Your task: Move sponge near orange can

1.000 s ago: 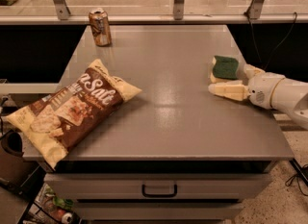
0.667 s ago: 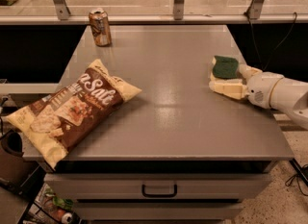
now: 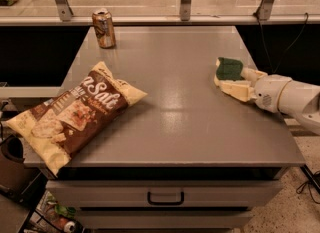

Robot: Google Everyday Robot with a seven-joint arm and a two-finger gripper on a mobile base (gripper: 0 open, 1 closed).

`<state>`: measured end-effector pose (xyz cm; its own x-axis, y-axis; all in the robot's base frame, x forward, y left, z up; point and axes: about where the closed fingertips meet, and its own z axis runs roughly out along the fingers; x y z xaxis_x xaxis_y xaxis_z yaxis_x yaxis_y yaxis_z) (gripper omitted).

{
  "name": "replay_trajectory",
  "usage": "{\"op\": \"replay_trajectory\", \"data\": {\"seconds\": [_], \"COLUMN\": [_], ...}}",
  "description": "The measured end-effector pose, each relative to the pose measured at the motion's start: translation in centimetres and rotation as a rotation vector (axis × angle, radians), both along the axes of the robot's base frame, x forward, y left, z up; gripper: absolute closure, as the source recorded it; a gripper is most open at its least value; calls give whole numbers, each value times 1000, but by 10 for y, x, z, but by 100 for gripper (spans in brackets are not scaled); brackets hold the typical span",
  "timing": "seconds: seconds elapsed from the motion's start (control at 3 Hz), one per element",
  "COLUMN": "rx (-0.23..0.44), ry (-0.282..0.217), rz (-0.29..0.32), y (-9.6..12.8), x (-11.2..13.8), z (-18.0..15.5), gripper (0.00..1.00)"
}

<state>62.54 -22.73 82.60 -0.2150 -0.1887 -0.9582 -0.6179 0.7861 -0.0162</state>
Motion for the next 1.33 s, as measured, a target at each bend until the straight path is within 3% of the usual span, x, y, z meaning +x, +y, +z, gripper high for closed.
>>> {"op": "replay_trajectory", "data": {"seconds": [0.33,1.0,1.33], "rx": [0,-36,-96], "ry": [0,-13,-42], "rz": [0,6,25], "y": [0,2,6], "x": [0,6,16], "z": [0,15,47], "gripper": [100,100,100]}}
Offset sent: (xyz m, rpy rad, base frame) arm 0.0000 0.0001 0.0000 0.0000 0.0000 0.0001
